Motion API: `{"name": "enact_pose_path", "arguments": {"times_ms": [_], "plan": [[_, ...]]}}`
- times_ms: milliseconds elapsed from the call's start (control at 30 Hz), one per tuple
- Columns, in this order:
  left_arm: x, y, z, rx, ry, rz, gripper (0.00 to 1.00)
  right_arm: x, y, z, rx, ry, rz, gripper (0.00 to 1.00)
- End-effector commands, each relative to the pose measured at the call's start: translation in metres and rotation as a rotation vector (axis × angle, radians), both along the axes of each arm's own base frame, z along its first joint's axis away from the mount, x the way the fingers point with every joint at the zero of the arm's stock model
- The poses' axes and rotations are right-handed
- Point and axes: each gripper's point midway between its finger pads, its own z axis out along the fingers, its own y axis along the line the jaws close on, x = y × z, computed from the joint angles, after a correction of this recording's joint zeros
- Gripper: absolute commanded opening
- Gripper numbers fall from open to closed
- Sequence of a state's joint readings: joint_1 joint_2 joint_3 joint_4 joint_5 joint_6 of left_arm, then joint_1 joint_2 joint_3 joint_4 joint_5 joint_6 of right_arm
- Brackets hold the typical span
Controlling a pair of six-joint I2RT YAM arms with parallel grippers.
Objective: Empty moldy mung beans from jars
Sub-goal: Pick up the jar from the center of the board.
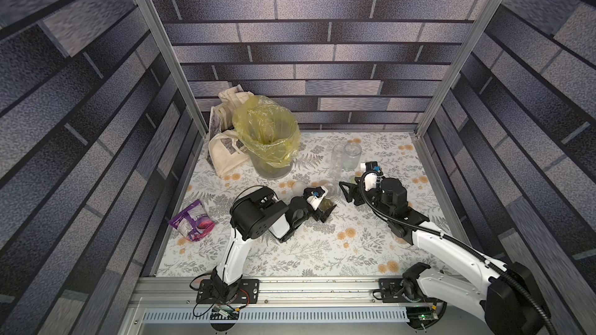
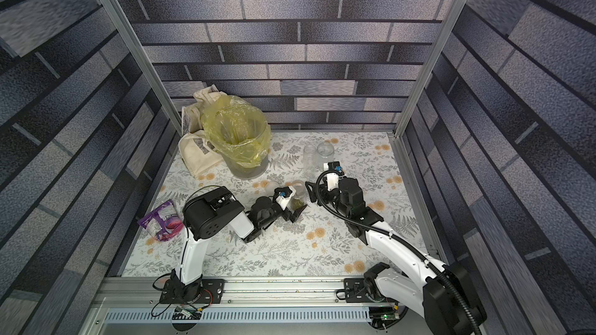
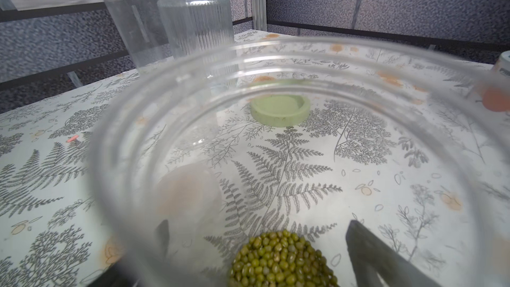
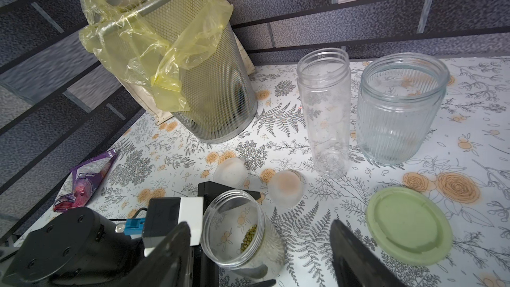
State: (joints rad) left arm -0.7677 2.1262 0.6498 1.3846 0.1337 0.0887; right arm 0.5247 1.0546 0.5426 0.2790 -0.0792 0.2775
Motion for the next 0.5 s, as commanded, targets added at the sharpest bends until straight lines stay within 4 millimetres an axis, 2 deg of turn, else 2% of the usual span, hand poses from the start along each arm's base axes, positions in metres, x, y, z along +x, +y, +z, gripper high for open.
{"name": "enact_pose_path", "arguments": {"times_ms": [0,233,333,467], "plan": [[0.003,-0.004,-0.001,-0.035,0.025,-0.023,1.00,0.001,-0.001,0.004,0.034,-0.014,-0.003,0.81],[0.007,-0.001,-0.003,-0.060,0.060,-0.033,0.95,0.003,-0.005,0.001,0.055,-0.005,-0.011,0.80],[0.012,-0.002,-0.001,-0.086,0.076,-0.041,1.00,0.003,-0.006,-0.001,0.063,0.000,-0.010,0.81],[0.016,-0.006,0.003,-0.081,0.049,-0.034,1.00,0.003,-0.008,-0.003,0.064,0.009,-0.008,0.80]]}}
